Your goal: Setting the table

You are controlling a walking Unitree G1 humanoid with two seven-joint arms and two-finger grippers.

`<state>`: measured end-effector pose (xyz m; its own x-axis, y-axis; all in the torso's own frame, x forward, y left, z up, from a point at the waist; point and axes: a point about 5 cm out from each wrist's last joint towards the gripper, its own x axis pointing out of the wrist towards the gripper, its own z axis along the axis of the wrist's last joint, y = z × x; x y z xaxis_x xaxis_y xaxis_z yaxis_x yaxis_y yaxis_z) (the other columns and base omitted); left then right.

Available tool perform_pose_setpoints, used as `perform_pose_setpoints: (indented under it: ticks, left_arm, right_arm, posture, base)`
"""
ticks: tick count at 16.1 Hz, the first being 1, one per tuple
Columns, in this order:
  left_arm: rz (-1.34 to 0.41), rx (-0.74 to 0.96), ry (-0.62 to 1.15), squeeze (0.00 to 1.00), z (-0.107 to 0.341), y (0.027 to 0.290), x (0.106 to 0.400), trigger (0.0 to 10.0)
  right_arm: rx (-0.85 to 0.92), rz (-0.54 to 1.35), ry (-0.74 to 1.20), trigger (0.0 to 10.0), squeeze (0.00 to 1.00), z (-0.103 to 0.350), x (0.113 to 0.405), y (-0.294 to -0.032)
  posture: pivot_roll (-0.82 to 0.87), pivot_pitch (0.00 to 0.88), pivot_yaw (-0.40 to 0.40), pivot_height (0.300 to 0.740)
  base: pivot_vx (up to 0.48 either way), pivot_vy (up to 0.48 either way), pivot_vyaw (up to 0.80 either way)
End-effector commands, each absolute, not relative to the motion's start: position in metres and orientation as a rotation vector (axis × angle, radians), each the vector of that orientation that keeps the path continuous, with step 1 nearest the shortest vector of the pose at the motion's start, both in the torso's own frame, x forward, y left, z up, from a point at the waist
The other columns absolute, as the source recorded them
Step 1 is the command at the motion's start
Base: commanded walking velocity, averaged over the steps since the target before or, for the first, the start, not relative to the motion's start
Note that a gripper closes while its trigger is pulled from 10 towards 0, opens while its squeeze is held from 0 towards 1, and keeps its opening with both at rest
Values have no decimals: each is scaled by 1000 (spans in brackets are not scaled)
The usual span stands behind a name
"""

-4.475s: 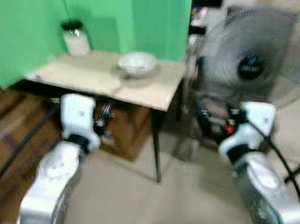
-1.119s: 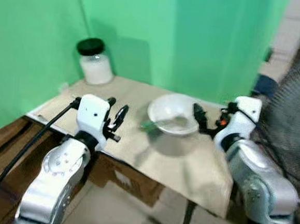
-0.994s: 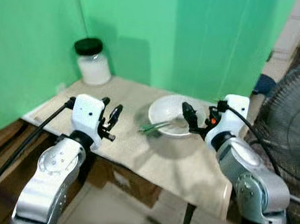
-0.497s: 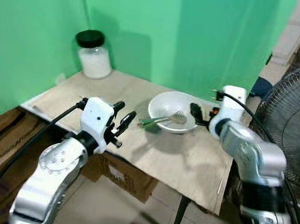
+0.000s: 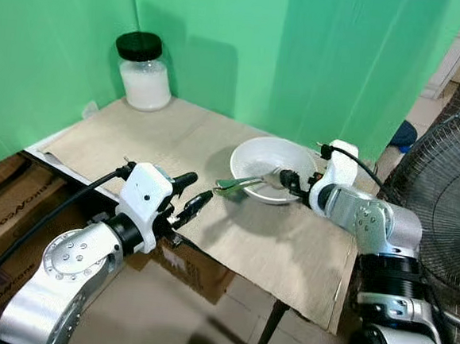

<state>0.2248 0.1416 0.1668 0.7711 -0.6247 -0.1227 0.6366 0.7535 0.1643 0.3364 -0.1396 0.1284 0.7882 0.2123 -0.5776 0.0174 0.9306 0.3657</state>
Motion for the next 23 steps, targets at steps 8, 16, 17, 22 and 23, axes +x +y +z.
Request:
perform_pose_setpoints:
  ticks: [8,16,17,22,23]
  left_arm:
    - [-822,204,90,0,172,135,214,10000]
    - [-827,215,101,0,172,137,214,10000]
    - [-828,216,102,0,172,137,214,10000]
    - [-836,226,104,0,172,135,214,10000]
    - [-837,227,104,0,172,135,214,10000]
  right_arm:
    - [531,83,693,0,0,133,339,-144]
    - [526,67,690,0,0,134,340,-148]
    - [527,66,689,0,0,134,340,-148]
    - [522,59,693,0,0,133,340,-149]
    - [521,59,693,0,0,133,340,-149]
  posture:
    - [51,0,2,740]
    - [47,0,4,740]
    - [46,0,5,740]
    - [45,0,2,740]
    - [45,0,2,740]
  base:
    - [0,0,0]
    - [0,0,0]
    - [0,0,0]
    - [0,0,0]
    - [0,0,0]
